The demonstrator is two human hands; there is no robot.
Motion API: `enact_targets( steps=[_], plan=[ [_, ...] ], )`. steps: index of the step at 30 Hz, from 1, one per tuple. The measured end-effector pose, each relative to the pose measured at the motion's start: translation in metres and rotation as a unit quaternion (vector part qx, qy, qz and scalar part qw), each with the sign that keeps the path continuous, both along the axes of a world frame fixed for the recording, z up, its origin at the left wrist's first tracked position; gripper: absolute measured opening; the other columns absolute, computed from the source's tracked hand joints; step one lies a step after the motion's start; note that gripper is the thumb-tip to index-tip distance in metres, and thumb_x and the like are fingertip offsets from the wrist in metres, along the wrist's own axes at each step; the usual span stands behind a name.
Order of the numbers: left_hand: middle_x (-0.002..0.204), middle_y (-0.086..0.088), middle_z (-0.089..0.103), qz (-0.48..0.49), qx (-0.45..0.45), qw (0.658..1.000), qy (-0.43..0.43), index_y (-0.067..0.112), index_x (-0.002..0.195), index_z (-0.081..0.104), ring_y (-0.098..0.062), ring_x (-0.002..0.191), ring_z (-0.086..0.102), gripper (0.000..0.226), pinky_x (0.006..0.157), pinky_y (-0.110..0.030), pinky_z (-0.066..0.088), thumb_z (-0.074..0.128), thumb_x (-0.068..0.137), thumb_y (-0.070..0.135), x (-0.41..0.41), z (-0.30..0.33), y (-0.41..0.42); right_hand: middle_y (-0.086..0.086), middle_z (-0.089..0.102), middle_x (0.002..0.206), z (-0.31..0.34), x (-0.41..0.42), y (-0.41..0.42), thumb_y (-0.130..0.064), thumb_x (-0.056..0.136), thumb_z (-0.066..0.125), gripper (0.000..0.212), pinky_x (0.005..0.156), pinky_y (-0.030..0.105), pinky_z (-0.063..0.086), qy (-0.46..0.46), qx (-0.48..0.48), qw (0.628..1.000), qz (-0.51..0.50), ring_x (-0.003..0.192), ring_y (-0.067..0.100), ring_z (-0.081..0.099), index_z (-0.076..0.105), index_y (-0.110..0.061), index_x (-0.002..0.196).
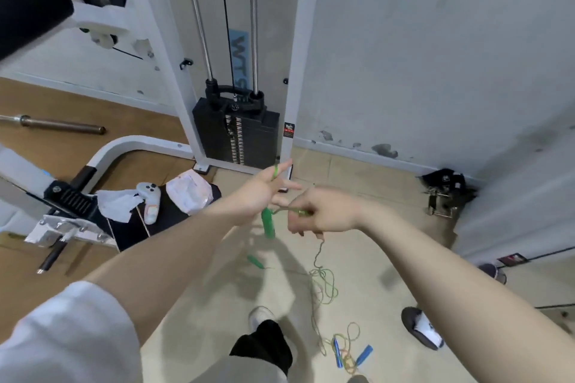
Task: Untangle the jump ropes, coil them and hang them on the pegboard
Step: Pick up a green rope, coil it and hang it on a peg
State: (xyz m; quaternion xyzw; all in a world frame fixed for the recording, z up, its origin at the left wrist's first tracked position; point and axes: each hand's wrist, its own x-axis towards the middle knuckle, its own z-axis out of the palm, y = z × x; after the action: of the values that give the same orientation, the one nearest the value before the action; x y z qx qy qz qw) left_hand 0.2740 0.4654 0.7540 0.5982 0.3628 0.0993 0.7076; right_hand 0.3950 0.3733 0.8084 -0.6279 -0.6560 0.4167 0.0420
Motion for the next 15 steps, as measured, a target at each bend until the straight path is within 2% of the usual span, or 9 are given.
enact_targets(
  steps=[1, 2, 3, 4, 6, 7, 10, 13, 15],
  plan=[
    [0.096, -0.003, 0.071, -0.036, -0.008, 0.999, -0.001, 0.019, 0.140, 0.036, -0.016, 0.055, 0.063, 0.038, 0.070, -0.030, 0.054, 0.031, 0.103, 0.021, -0.003, 0.002, -0.015, 0.008, 0.061, 0.062, 0.005, 0.001, -0.009, -0.024, 0.088, 0.061, 0.016, 0.056, 0.025, 0.043, 0.004, 0.067, 0.997, -0.047, 0.043, 0.005, 0.045, 0.064, -0.018, 0.073],
    [0.082, -0.002, 0.072, -0.071, -0.025, 0.997, -0.002, 0.017, 0.133, 0.043, -0.010, 0.035, 0.046, 0.034, 0.051, -0.025, 0.049, 0.029, 0.103, 0.028, -0.005, 0.006, -0.028, 0.002, 0.056, 0.057, 0.008, 0.003, -0.019, -0.025, 0.086, 0.065, 0.020, 0.052, 0.022, 0.037, 0.007, 0.135, 0.986, -0.100, 0.044, 0.005, 0.042, 0.061, -0.018, 0.067],
    [0.074, -0.006, 0.072, -0.096, -0.057, 0.994, -0.007, 0.015, 0.126, 0.047, -0.007, 0.026, 0.030, 0.039, 0.039, -0.018, 0.038, 0.027, 0.102, 0.037, -0.007, 0.010, -0.041, -0.005, 0.050, 0.052, 0.010, 0.005, -0.029, -0.026, 0.083, 0.069, 0.022, 0.049, 0.019, 0.031, 0.013, 0.193, 0.969, -0.151, 0.044, 0.005, 0.040, 0.060, -0.017, 0.064],
    [0.069, -0.011, 0.070, -0.115, -0.111, 0.987, -0.017, 0.013, 0.121, 0.050, -0.005, 0.023, 0.020, 0.049, 0.034, -0.014, 0.028, 0.024, 0.098, 0.048, -0.009, 0.015, -0.053, -0.008, 0.045, 0.048, 0.010, 0.006, -0.041, -0.026, 0.080, 0.072, 0.023, 0.048, 0.017, 0.027, 0.017, 0.233, 0.952, -0.196, 0.044, 0.004, 0.037, 0.059, -0.016, 0.064],
    [0.062, -0.016, 0.066, -0.184, -0.195, 0.963, -0.024, 0.012, 0.114, 0.056, -0.003, 0.021, 0.016, 0.071, 0.033, -0.010, 0.018, 0.021, 0.083, 0.065, -0.015, 0.028, -0.077, -0.011, 0.041, 0.046, 0.005, 0.005, -0.067, -0.024, 0.075, 0.076, 0.026, 0.048, 0.018, 0.027, 0.043, 0.265, 0.924, -0.271, 0.045, 0.004, 0.033, 0.055, -0.015, 0.061],
    [0.062, -0.015, 0.065, -0.237, -0.192, 0.952, -0.016, 0.012, 0.114, 0.057, -0.002, 0.021, 0.016, 0.073, 0.033, -0.009, 0.017, 0.022, 0.079, 0.066, -0.018, 0.035, -0.088, -0.008, 0.041, 0.049, 0.001, 0.003, -0.078, -0.022, 0.075, 0.076, 0.028, 0.051, 0.021, 0.028, 0.066, 0.267, 0.915, -0.294, 0.048, 0.003, 0.032, 0.053, -0.016, 0.060],
    [0.079, -0.010, 0.071, -0.361, -0.122, 0.924, -0.010, 0.022, 0.120, 0.056, -0.001, 0.023, 0.020, 0.049, 0.033, -0.014, 0.031, 0.033, 0.087, 0.051, -0.037, 0.057, -0.118, 0.006, 0.045, 0.059, -0.015, -0.011, -0.111, -0.017, 0.082, 0.070, 0.029, 0.057, 0.028, 0.031, 0.163, 0.259, 0.882, -0.359, 0.059, 0.013, 0.037, 0.051, -0.016, 0.060],
    [0.095, -0.007, 0.072, -0.327, -0.111, 0.934, -0.090, 0.032, 0.125, 0.050, -0.001, 0.026, 0.034, 0.035, 0.041, -0.018, 0.050, 0.038, 0.092, 0.038, -0.054, 0.067, -0.133, 0.007, 0.049, 0.059, -0.031, -0.030, -0.134, -0.014, 0.093, 0.055, 0.027, 0.057, 0.026, 0.037, 0.233, 0.244, 0.853, -0.398, 0.056, 0.013, 0.042, 0.057, -0.007, 0.067],
    [0.102, -0.007, 0.071, -0.238, -0.155, 0.948, -0.141, 0.035, 0.130, 0.043, -0.006, 0.039, 0.057, 0.044, 0.047, -0.022, 0.054, 0.042, 0.086, 0.032, -0.060, 0.068, -0.138, 0.005, 0.050, 0.054, -0.043, -0.043, -0.150, -0.012, 0.097, 0.045, 0.030, 0.051, 0.026, 0.039, 0.220, 0.195, 0.879, -0.375, 0.046, 0.010, 0.045, 0.057, -0.006, 0.070]
  ],
)
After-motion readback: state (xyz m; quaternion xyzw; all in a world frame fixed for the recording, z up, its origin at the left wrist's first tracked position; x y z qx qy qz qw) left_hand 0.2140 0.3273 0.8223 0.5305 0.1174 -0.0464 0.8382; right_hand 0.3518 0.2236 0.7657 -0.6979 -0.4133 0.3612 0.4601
